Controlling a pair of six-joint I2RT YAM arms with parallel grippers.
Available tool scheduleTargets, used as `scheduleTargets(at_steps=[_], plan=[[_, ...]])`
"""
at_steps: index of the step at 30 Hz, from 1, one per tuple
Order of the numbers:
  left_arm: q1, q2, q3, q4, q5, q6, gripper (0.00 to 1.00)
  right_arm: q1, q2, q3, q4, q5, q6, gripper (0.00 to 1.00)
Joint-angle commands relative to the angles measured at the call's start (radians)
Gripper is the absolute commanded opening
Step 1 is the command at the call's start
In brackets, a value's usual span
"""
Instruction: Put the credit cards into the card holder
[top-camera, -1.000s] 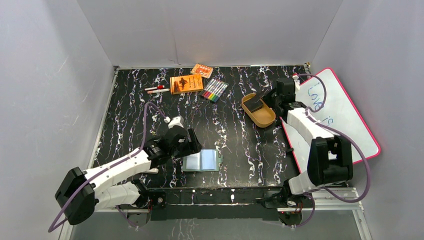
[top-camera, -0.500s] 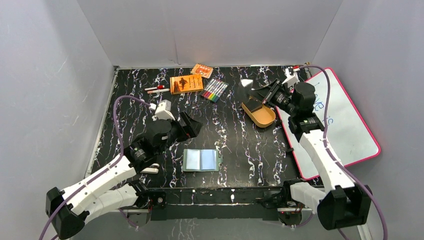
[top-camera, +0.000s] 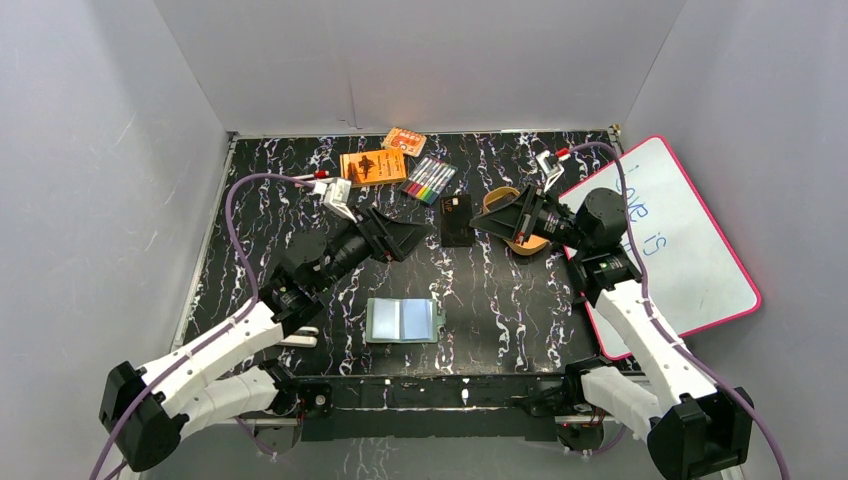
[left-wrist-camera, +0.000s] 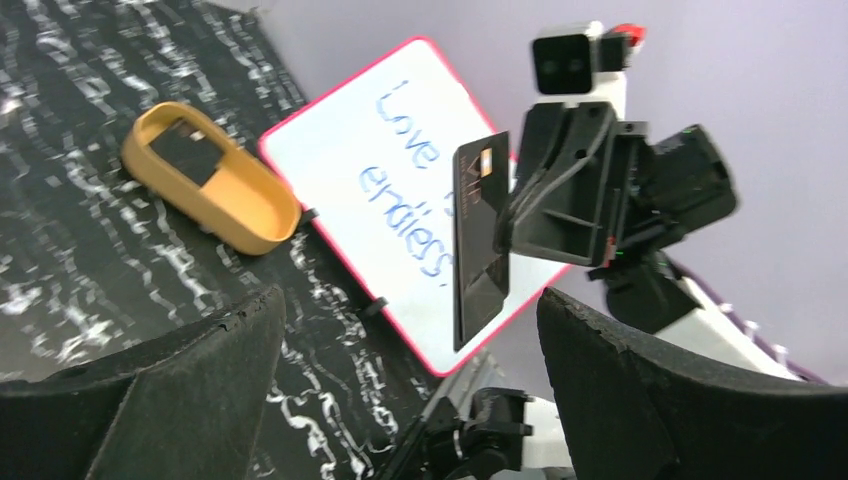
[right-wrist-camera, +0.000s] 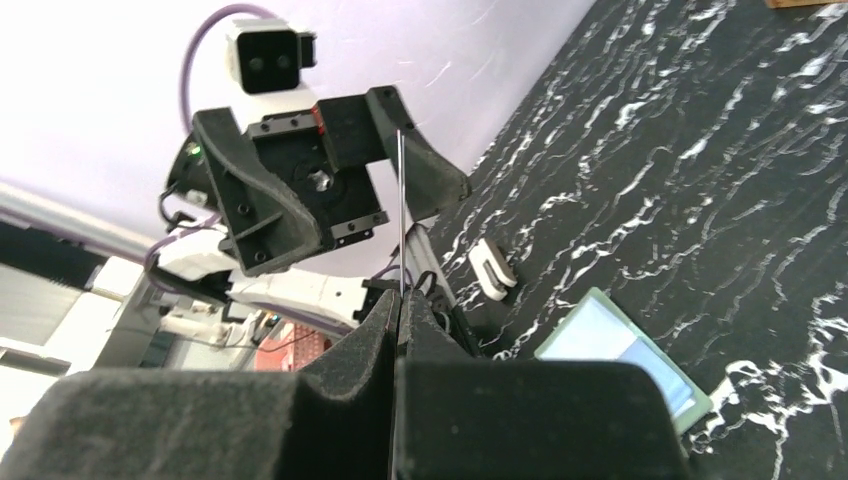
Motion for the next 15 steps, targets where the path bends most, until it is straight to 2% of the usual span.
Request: scheduleTargets(at_steps=[1, 5, 9, 15], plan=[[0.039, 0.012, -0.037, 0.277, 0.171, -0.083, 0.93, 0.018, -0.012, -0.011, 0.201, -0.077, 0.097, 0.00], [0.071, 0.062, -0.052, 0.404, 0.300, -0.158, 0.92, 0.029, 0.001, -0.026, 0.271, -0.090, 0.148, 0.00], [0.076, 0.099, -0.042, 0.439, 0.367, -0.187, 0.91, 0.035, 0.012, -0.047, 0.344, -0.098, 0.202, 0.00], [0.079, 0.137, -0.040, 0.518, 0.460, -0.226, 0.78, 0.038, 0.027, -0.077, 0.440, -0.095, 0.260, 0.00]])
